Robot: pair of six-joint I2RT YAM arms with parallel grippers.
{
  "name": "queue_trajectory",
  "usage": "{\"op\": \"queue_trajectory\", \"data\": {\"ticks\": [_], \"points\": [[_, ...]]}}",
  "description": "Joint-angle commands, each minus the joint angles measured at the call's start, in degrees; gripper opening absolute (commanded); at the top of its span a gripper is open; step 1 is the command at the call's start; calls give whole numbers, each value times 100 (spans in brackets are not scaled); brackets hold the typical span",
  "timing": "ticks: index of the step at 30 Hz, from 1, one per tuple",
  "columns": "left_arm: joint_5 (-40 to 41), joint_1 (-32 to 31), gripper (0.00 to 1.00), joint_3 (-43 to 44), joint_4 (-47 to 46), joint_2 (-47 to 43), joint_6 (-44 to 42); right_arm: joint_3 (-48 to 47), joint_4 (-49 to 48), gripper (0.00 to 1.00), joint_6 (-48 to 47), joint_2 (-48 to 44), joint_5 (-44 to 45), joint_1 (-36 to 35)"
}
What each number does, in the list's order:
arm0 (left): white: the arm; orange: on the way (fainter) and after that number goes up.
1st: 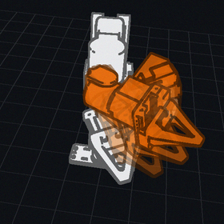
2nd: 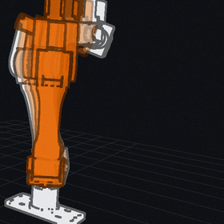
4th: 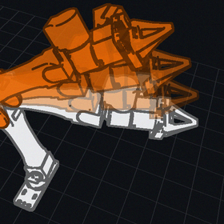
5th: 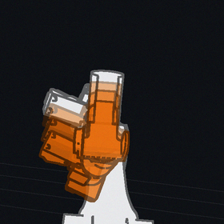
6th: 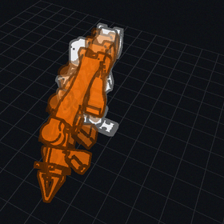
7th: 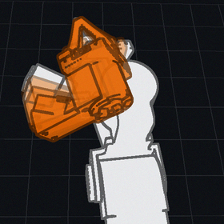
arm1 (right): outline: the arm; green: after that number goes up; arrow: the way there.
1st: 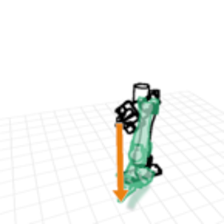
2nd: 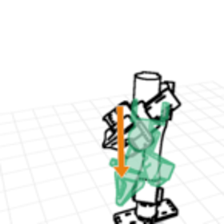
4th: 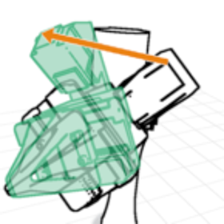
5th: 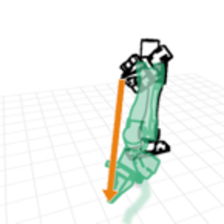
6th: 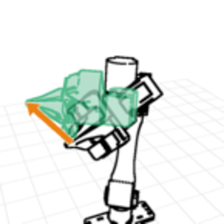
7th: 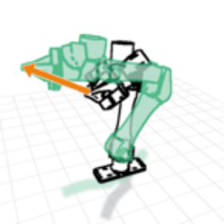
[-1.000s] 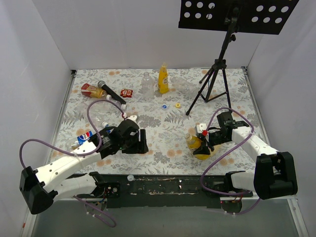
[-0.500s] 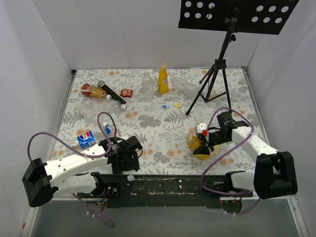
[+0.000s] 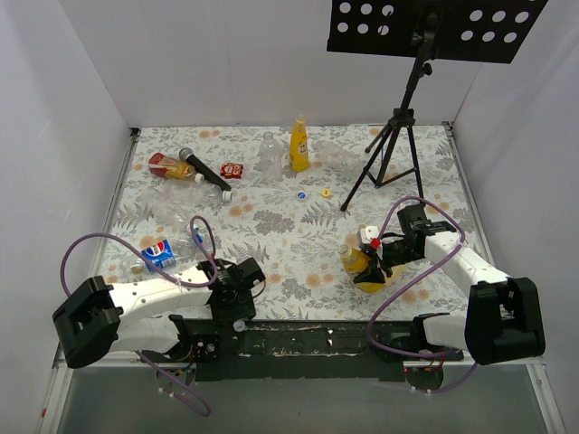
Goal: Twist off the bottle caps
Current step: Move the bottle cap to the center of the board.
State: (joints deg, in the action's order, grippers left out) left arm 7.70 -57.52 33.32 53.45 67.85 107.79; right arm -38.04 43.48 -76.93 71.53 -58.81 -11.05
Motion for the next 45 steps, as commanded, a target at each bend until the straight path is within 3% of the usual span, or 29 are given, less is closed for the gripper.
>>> {"op": "queue_trajectory", "data": {"ticks": [1,13,19,29,33,36,39,45], "points": [[-260,-23,54,-273,-510,-36,102,-247,-7,1,-51,-69,-351,-29],[-454,-23,49,-590,-669,167,-30,-239,-15,1,-51,-69,-342,-29],[-419,-31,33,-458,-626,193,-153,-230,-24,1,-51,-95,-342,-29],[-586,-75,24,613,191,-149,-644,-239,-24,1,-42,-86,-342,-29],[62,-49,25,1228,306,-45,-1057,-247,-24,1,-42,-77,-360,-29],[495,370,25,1510,-122,411,-1583,-239,-24,1,-42,-95,-368,-29],[784,1073,26,1764,-1131,1009,-2137,-230,-33,1,-51,-130,-395,-29],[1190,2024,27,2923,-2724,2897,-2561,-204,-85,1,20,-218,-395,-29]]}}
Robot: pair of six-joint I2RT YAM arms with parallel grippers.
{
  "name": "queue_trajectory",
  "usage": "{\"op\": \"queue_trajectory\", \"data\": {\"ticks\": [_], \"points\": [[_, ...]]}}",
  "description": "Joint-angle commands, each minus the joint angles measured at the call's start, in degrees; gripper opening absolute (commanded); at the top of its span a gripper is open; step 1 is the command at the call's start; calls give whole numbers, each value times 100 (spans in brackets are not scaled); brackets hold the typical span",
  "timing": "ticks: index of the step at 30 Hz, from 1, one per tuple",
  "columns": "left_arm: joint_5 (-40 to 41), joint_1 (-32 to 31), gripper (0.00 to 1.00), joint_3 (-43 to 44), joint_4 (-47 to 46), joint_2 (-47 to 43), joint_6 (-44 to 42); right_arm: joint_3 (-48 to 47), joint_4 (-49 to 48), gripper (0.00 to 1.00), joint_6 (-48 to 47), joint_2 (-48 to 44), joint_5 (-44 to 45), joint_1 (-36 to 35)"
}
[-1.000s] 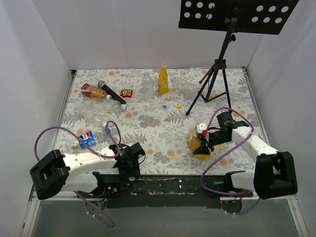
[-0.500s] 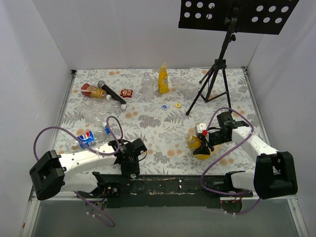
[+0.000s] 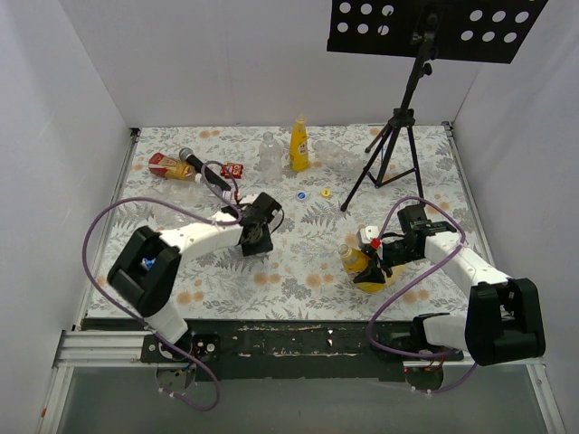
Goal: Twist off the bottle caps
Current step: Move the bottle cap to the center of the board.
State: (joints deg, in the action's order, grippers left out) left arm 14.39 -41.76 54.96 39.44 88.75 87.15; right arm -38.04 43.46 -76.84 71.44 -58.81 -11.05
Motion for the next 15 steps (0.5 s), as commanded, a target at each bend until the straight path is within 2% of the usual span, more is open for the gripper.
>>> {"op": "queue_trajectory", "data": {"ticks": [1,4,8,11,15], "points": [[529,580,27,1023,-1360,1167,-506,-204,-92,1,11,-218,-395,-29],[564,835,34,1780,-1273,1994,-559,-204,-110,1,37,-236,-377,-29],[530,994,47,2308,-991,2454,-585,-195,-233,1,160,-245,-351,-29],[451,1003,61,2204,-1026,2244,-717,-204,-285,1,257,-210,-438,-29],[135,1003,64,1949,-1026,1612,-954,-256,-295,1,345,-60,-596,-38]]}}
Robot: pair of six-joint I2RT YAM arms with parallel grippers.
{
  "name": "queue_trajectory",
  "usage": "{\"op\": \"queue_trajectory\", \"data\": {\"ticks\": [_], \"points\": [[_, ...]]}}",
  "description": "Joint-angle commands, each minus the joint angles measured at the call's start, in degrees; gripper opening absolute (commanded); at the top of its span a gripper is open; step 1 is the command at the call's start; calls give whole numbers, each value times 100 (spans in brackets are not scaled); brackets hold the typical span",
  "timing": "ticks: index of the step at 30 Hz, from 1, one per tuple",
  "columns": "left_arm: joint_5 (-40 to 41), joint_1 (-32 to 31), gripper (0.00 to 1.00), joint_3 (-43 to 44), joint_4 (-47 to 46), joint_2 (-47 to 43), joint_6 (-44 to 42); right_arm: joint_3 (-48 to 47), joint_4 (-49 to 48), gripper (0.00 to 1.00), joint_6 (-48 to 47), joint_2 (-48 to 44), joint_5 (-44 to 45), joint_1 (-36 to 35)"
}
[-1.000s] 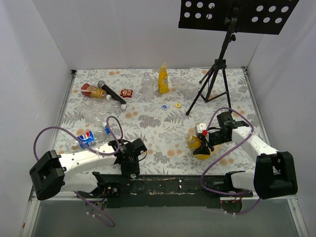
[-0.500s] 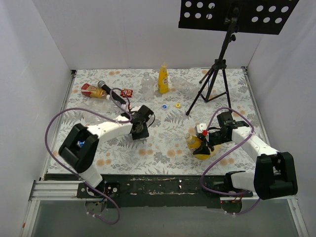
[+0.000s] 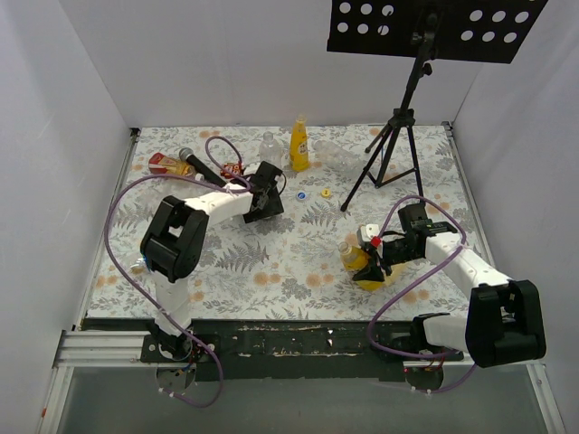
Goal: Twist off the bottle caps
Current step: Move the bottle cap to the center of the board, then place the plastic bottle at the center of the board.
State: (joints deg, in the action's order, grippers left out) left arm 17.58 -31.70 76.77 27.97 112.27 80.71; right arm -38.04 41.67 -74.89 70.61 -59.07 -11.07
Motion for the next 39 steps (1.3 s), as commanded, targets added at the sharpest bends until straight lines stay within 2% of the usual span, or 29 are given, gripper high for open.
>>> {"op": "queue_trajectory", "data": {"ticks": [1,5,8,11,14,15,19,25,30,36,39], "points": [[-342,-3,65,-285,121,-959,-432,-291,-72,1,168,75,-606,-36],[-1587,-3,71,-794,-106,-1978,-1284,-327,-255,1,483,129,-755,-36],[-3019,-3,83,-1461,-922,-3032,-1759,-248,-668,1,1001,50,-887,-36],[-4337,-20,98,-2112,-2160,-3947,-1507,-151,-1107,1,1511,-21,-949,-36],[-5639,-143,98,-2849,-4003,-4344,-840,-90,-1363,1,1846,-30,-992,-44],[-5808,-274,98,-2974,-4384,-4380,-715,-89,-1389,1,1881,-38,-1001,-44],[-5469,-1011,98,-2826,-4642,-4135,-1091,-89,-1398,1,1917,-3,-1028,-44],[-4643,-1777,95,-2238,-4256,-3388,-1540,-81,-1398,1,1917,-56,-1028,-44],[-4141,-1892,81,-1982,-4036,-3097,-1628,-81,-1390,1,1908,-65,-1054,-44],[-3850,-1936,71,-1798,-3983,-2921,-1655,-89,-1363,1,1891,-65,-1072,-44],[-3850,-1927,59,-1675,-3957,-2825,-1690,-89,-1346,1,1882,-47,-1072,-44]]}}
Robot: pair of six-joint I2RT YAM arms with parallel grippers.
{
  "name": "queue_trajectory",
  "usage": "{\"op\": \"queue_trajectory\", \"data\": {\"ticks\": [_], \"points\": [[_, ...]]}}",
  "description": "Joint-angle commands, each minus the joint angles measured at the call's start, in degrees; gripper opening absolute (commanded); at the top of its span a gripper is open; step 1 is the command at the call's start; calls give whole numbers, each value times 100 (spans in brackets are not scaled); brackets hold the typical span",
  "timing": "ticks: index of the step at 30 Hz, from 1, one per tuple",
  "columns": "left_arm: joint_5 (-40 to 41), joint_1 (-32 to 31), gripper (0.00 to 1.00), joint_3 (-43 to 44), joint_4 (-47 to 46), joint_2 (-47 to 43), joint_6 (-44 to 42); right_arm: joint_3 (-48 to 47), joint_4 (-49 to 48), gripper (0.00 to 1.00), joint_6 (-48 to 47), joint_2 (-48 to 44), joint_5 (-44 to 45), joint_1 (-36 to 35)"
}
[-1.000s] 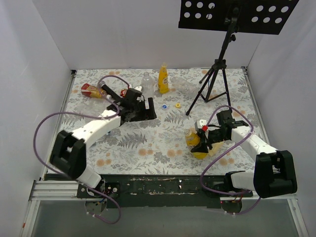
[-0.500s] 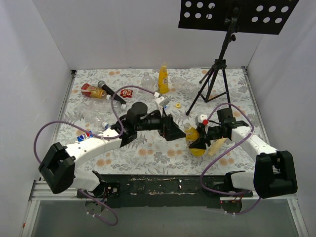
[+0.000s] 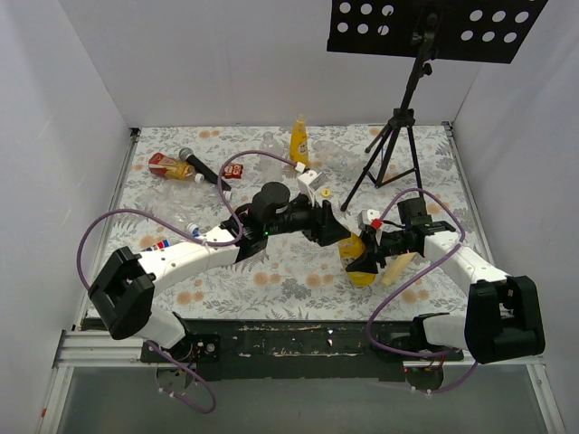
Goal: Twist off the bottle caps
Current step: Place the plastic bottle at the center of the board.
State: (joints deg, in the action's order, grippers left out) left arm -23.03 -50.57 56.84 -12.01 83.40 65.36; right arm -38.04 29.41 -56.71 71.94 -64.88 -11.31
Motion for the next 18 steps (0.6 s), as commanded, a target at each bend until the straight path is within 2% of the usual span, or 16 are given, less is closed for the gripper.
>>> {"op": "queue_trajectory", "data": {"ticks": [1,3,11,13,16,18], "points": [[185,-41,55,371,102,124,-173,-89,-120,1,55,-189,-490,-20],[115,-41,51,459,207,186,-226,-89,-120,1,63,-189,-490,-20],[-194,-41,51,609,533,274,-331,-107,-120,1,55,-181,-482,-20],[-159,-50,40,609,559,256,-331,-107,-120,1,63,-181,-481,-20],[-106,-50,12,635,568,247,-323,-98,-111,1,46,-189,-490,-20],[-36,-50,0,662,586,195,-331,-98,-102,3,37,-189,-499,-20]]}}
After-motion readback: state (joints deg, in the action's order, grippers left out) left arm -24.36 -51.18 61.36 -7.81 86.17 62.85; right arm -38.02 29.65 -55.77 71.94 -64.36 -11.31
